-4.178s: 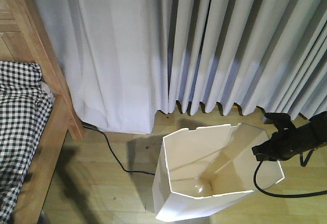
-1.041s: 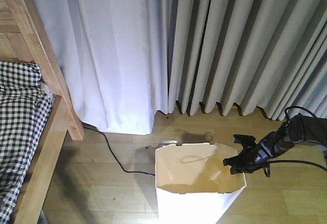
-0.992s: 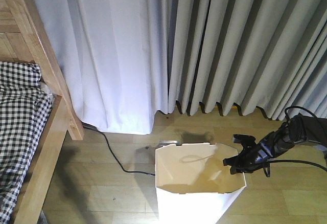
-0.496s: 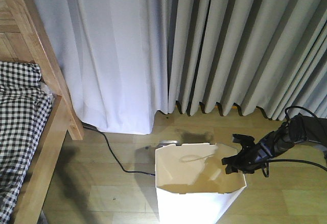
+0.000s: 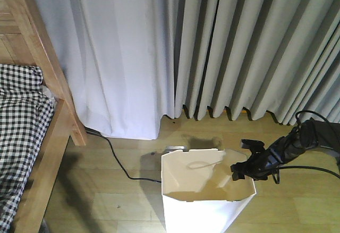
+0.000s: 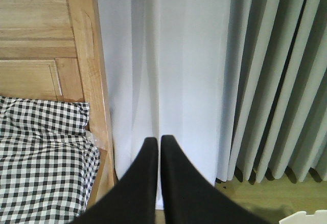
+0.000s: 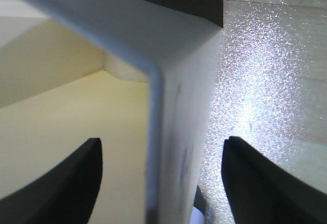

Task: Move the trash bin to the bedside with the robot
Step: 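Lower the bin to the floor beside the bed with the right gripper, then open the right gripper to release the bin rim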

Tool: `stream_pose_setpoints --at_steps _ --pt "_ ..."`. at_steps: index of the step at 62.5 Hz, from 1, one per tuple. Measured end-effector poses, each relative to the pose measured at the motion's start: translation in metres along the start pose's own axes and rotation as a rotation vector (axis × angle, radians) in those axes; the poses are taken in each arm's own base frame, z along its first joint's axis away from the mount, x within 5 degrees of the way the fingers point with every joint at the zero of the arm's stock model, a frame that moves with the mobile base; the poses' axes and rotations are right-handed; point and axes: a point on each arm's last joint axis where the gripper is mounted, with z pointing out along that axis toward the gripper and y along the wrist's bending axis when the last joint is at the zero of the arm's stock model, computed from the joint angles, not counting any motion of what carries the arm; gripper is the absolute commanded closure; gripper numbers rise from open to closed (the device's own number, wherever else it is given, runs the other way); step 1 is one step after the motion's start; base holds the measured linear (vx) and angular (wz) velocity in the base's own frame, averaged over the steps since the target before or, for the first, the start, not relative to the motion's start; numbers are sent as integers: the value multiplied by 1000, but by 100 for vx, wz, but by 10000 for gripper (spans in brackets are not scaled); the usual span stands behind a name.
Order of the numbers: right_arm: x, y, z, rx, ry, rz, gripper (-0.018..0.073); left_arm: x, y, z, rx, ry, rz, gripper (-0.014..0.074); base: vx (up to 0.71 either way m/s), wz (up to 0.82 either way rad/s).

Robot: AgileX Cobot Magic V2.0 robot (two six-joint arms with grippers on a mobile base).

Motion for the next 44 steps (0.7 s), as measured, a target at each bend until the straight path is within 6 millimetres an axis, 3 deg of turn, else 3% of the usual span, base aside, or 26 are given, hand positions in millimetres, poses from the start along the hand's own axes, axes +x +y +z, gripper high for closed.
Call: stream_pose_setpoints --at_steps 9,15,27,35,44 --pt "-1 2 -4 -15 10 0 67 0 0 0 0 0 0 602 0 0" --pt "-3 2 -17 10 -4 26 67 0 0 0 0 0 0 602 0 0" --pt "1 3 -64 193 -86 41 67 0 0 0 0 0 0 602 0 0" --pt "16 16 -93 228 -62 -25 67 0 0 0 0 0 0 602 0 0" --pt "18 34 -145 244 -94 -60 67 0 0 0 0 0 0 602 0 0"
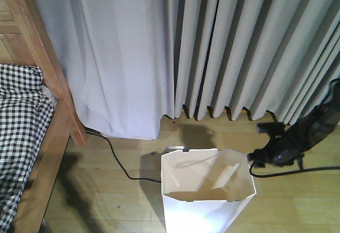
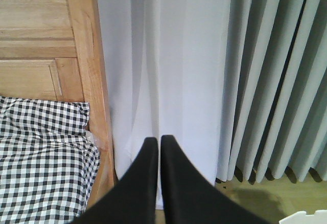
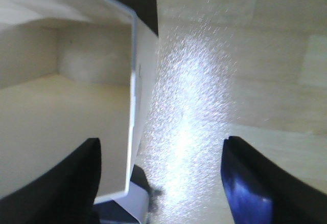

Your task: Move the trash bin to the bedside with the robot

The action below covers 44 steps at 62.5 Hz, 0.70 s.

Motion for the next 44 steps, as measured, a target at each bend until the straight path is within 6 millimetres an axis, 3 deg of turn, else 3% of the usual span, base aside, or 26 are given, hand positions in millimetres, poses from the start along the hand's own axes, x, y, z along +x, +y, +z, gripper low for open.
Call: stream_pose_setpoints --at_steps 15,28,37,44 --pt "-19 6 -118 61 -204 -39 67 0 0 0 0 0 0 602 0 0" --pt "-19 21 -223 62 -420 -66 67 0 0 0 0 0 0 602 0 0" --pt "-2 35 -302 91 -633 -66 67 0 0 0 0 0 0 602 0 0" --pt "25 47 -347 106 -768 -69 67 0 0 0 0 0 0 602 0 0"
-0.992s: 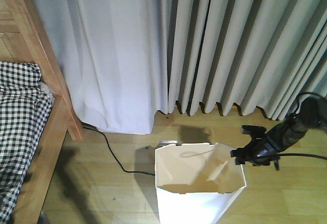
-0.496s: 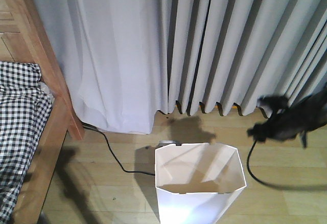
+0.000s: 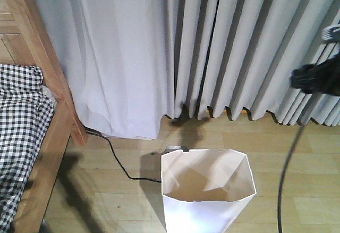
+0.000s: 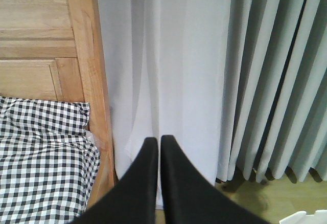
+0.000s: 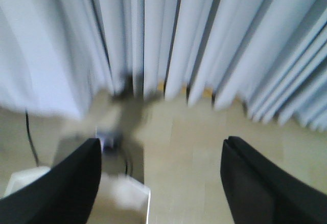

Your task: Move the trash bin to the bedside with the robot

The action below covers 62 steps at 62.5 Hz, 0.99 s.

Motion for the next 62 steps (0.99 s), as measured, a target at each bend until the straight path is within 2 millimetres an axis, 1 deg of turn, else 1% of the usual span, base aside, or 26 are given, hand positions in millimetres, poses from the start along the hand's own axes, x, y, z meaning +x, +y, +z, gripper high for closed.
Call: stream_pose_setpoints --at_steps 5,13,20,24,27,28,29,34,38,42,44,48,59,60,62 --pt "1 7 -36 16 -92 -5 67 0 0 0 0 0 0 602 0 0" --pt "15 19 -85 28 -229 26 67 0 0 0 0 0 0 602 0 0" --pt "36 31 -124 39 -364 33 67 0 0 0 0 0 0 602 0 0" --pt "52 38 -142 52 -441 23 67 0 0 0 0 0 0 602 0 0" --pt "65 42 -151 65 -494 17 67 0 0 0 0 0 0 602 0 0" --pt "68 43 -153 69 -507 16 67 0 0 0 0 0 0 602 0 0" --pt "77 45 -156 75 -530 14 67 0 0 0 0 0 0 602 0 0" --pt "97 50 -163 86 -592 5 67 0 0 0 0 0 0 602 0 0" --pt "105 53 -167 93 -639 -3 76 0 0 0 0 0 0 602 0 0" --pt "108 54 -174 105 -689 -7 109 0 0 0 0 0 0 602 0 0" --pt "109 55 -177 108 -708 -8 139 0 0 0 0 0 0 602 0 0" --pt "109 56 -178 99 -712 -12 225 0 0 0 0 0 0 602 0 0" --pt "110 58 -177 74 -699 -21 551 0 0 0 0 0 0 602 0 0" --pt "111 58 -177 72 -698 -22 572 0 0 0 0 0 0 602 0 0" --pt "111 59 -177 71 -697 -22 574 0 0 0 0 0 0 602 0 0"
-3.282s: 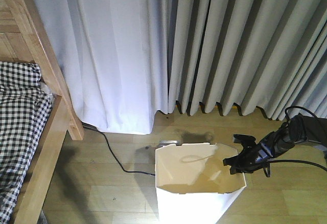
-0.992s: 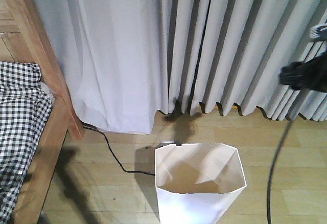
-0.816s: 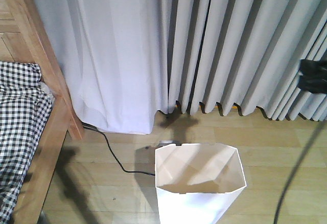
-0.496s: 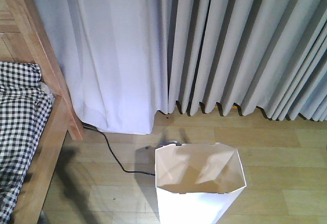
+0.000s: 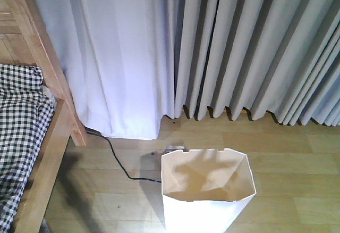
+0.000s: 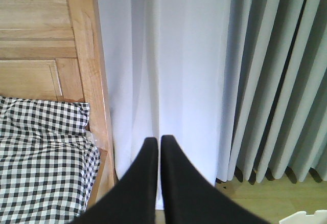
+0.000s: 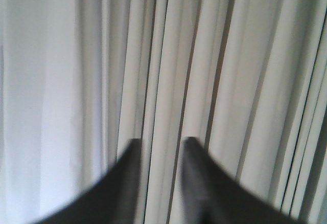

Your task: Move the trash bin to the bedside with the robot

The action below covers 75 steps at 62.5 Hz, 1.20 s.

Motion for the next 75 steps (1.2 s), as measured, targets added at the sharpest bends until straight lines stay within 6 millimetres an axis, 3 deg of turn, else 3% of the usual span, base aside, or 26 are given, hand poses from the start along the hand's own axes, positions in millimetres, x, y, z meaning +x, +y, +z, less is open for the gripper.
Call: stream_pose_setpoints --at_steps 42,58,75 --pt "1 1 0 -6 7 -12 568 0 0 0 0 0 0 602 0 0" --pt "10 -5 -1 55 99 -79 568 0 0 0 0 0 0 602 0 0" --pt "22 -14 -1 146 157 42 568 0 0 0 0 0 0 602 0 0"
